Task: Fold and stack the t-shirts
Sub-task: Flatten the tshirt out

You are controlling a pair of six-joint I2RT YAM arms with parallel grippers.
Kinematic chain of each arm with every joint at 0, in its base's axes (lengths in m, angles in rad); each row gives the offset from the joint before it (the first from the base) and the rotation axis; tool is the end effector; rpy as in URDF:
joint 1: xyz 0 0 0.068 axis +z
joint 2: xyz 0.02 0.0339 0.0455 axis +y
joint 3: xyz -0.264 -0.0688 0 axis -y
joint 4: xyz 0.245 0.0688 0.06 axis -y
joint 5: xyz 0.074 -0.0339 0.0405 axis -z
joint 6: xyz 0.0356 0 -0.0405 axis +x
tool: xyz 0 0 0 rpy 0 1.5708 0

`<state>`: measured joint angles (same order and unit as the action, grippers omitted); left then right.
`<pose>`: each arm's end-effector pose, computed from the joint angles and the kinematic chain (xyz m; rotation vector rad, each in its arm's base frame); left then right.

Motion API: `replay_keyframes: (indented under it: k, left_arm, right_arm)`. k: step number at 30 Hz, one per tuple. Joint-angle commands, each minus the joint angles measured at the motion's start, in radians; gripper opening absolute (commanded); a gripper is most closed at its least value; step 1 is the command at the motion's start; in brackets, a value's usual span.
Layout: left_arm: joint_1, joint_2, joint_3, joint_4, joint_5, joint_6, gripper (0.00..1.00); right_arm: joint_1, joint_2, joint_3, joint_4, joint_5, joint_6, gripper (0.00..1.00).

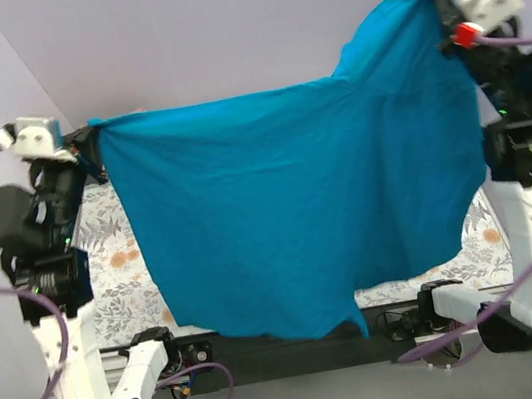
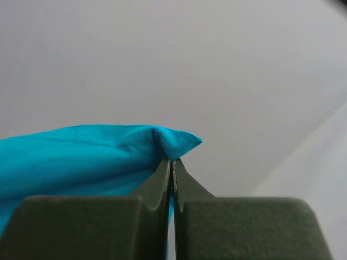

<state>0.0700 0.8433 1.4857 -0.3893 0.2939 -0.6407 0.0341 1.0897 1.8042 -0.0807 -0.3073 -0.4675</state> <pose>0.1097 -0.0026 0.5326 -0.2254 1.3413 -0.6754 0.1301 0.0152 0.6173 -0.5072 0.8314 -0.2548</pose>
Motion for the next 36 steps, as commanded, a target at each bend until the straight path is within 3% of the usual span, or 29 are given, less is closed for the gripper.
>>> replay_keyframes:
  k: [1, 4, 8, 11, 12, 14, 16, 17, 19, 20, 22, 26, 30, 36]
  left_arm:
    - [0.005, 0.089, -0.164, -0.022, 0.016, 0.003, 0.00]
    - [0.004, 0.135, -0.261, 0.035, 0.021, -0.013, 0.00]
    - [0.004, 0.322, -0.393, 0.183, 0.028, -0.014, 0.00]
    - [0.004, 0.483, -0.365, 0.274, 0.027, -0.036, 0.00]
    - [0.002, 0.607, -0.335, 0.289, 0.033, -0.036, 0.00]
    - [0.002, 0.761, -0.265, 0.317, 0.045, -0.016, 0.00]
    - [0.002, 0.992, -0.066, 0.278, 0.021, 0.003, 0.08]
    - [0.002, 1.057, 0.020, 0.250, -0.008, 0.004, 0.16]
    - [0.004, 1.225, 0.254, 0.089, -0.074, 0.030, 0.33]
    - [0.008, 1.249, 0.295, 0.040, -0.096, 0.024, 0.38]
    - [0.023, 1.229, 0.282, 0.009, -0.056, 0.006, 0.45]
    - [0.037, 0.980, 0.008, 0.090, -0.015, 0.027, 0.57]
    - [0.039, 0.829, -0.106, -0.004, 0.065, 0.093, 0.57]
    - [0.039, 0.697, -0.250, -0.224, 0.140, 0.232, 0.56]
  right_arm:
    - [0.022, 0.084, -0.170, 0.036, -0.115, 0.003, 0.01]
    - [0.093, 0.142, -0.302, 0.050, -0.107, -0.029, 0.01]
    - [0.182, 0.298, -0.449, 0.140, -0.072, -0.105, 0.01]
    - [0.207, 0.482, -0.428, 0.212, -0.050, -0.108, 0.01]
    - [0.214, 0.539, -0.355, 0.216, -0.041, -0.117, 0.01]
    - [0.225, 0.730, -0.240, 0.191, -0.009, -0.102, 0.22]
    - [0.230, 0.859, 0.004, 0.132, 0.057, -0.091, 0.55]
    - [0.231, 0.974, 0.111, 0.090, 0.086, -0.076, 0.82]
    - [0.228, 1.061, 0.269, -0.063, 0.157, -0.069, 0.95]
    - [0.228, 1.093, 0.355, -0.106, 0.172, -0.071, 0.97]
    - [0.222, 1.061, 0.325, -0.171, 0.182, -0.069, 0.98]
    - [0.220, 0.816, 0.060, -0.212, 0.099, -0.051, 0.97]
    - [0.233, 0.691, -0.147, -0.385, 0.010, -0.016, 0.93]
    - [0.242, 0.635, -0.305, -0.585, -0.053, 0.015, 0.82]
